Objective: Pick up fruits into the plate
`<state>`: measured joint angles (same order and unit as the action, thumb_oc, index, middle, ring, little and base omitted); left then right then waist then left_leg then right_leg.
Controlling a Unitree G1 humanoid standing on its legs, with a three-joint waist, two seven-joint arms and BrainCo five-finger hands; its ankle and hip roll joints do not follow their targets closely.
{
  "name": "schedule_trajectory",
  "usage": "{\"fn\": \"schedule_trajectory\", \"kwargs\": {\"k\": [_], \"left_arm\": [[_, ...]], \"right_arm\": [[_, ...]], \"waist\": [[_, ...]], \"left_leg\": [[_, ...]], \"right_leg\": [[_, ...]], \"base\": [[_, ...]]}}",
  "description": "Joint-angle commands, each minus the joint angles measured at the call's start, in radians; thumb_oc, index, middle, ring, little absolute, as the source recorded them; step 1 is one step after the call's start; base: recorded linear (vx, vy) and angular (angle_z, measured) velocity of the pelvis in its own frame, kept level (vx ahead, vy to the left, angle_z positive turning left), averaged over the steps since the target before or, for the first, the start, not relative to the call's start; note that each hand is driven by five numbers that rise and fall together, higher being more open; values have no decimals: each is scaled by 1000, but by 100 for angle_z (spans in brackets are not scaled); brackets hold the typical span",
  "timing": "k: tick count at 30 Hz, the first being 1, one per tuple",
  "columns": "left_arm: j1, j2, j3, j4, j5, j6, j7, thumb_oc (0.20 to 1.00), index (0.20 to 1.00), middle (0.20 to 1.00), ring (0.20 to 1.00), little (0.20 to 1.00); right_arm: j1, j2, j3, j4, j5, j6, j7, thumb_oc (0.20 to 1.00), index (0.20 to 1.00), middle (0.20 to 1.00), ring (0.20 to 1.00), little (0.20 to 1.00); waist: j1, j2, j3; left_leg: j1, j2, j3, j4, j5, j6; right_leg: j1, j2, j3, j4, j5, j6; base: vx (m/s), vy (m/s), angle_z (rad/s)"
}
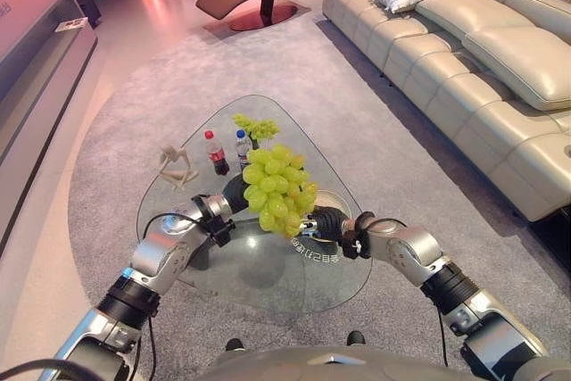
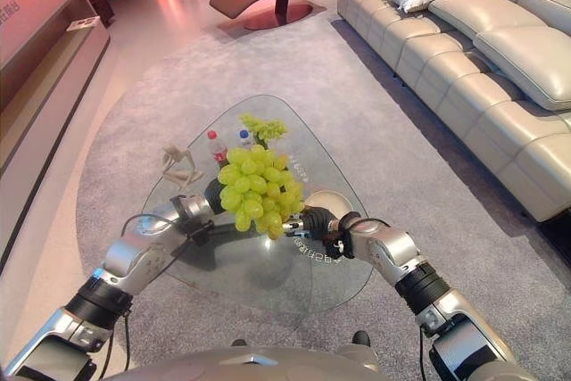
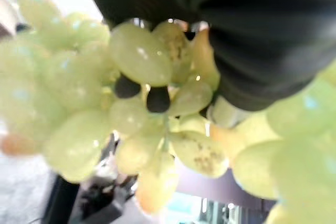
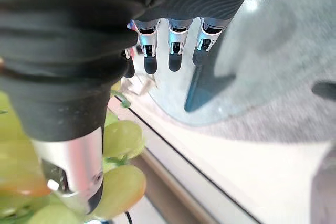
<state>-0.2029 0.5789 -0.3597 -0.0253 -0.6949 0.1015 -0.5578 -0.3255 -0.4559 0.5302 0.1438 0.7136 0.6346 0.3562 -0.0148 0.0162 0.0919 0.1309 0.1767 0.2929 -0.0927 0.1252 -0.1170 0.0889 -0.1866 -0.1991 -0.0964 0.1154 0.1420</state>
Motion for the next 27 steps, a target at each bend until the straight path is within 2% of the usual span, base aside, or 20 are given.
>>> {"fn": "schedule_trajectory", "kwargs": {"k": [1, 3, 10, 13, 15, 23, 27], "left_arm": [[-55, 35, -32, 13, -28, -41, -34, 200, 200, 200, 200, 200], [-49, 36, -23, 50, -53, -42, -10, 200, 200, 200, 200, 200], [-1, -17, 21, 151, -53, -51, 29, 200, 200, 200, 200, 200], [22, -41, 42, 192, -50, -40, 35, 200, 200, 200, 200, 200], [44, -60, 49, 220, -40, -52, 34, 200, 200, 200, 200, 200], [83, -130, 45, 237, -42, -67, 110, 200, 200, 200, 200, 200], [88, -179, 33, 239, -61, -96, 251, 200, 200, 200, 200, 200]], "right_arm": [[-112, 26, 18, -65, 133, -7, 77, 1000, 1000, 1000, 1000, 1000], [-113, 32, 23, -75, 197, -10, 91, 1000, 1000, 1000, 1000, 1000], [-96, 61, 14, -113, 277, -13, 112, 1000, 1000, 1000, 1000, 1000], [-84, 73, 7, -133, 299, -35, 110, 1000, 1000, 1000, 1000, 1000], [-75, 84, -1, -163, 315, -75, 84, 1000, 1000, 1000, 1000, 1000], [-64, 130, -14, -206, 325, -126, 3, 1000, 1000, 1000, 1000, 1000], [-58, 148, -31, -214, 318, -164, -88, 1000, 1000, 1000, 1000, 1000]], "waist": [[30, -12, -1], [34, -13, -4], [44, -13, -8], [49, -13, -10], [51, -11, -13], [47, -4, -14], [37, -5, -15]], "left_leg": [[3, 20, 10, 26, -49, -6], [5, 22, 16, 26, -47, -9], [1, 24, 23, 31, -45, -9], [1, 24, 30, 31, -44, -10], [0, 24, 36, 31, -43, -12], [-6, 27, 40, 32, -40, -13], [-15, 25, 13, 30, -41, -7]], "right_leg": [[45, -49, -140, 48, -36, -4], [48, -51, -152, 50, -37, -4], [48, -53, -169, 60, -44, -9], [51, -57, -183, 59, -43, -9], [52, -60, -191, 54, -40, -6], [48, -60, -183, 42, -30, -4], [39, -42, -140, 46, -41, -13]], "base": [[0, 0, 0], [0, 0, 0], [-3, 6, -3], [-7, 7, -5], [-9, 4, -13], [-9, 1, -8], [0, 0, 0]]}}
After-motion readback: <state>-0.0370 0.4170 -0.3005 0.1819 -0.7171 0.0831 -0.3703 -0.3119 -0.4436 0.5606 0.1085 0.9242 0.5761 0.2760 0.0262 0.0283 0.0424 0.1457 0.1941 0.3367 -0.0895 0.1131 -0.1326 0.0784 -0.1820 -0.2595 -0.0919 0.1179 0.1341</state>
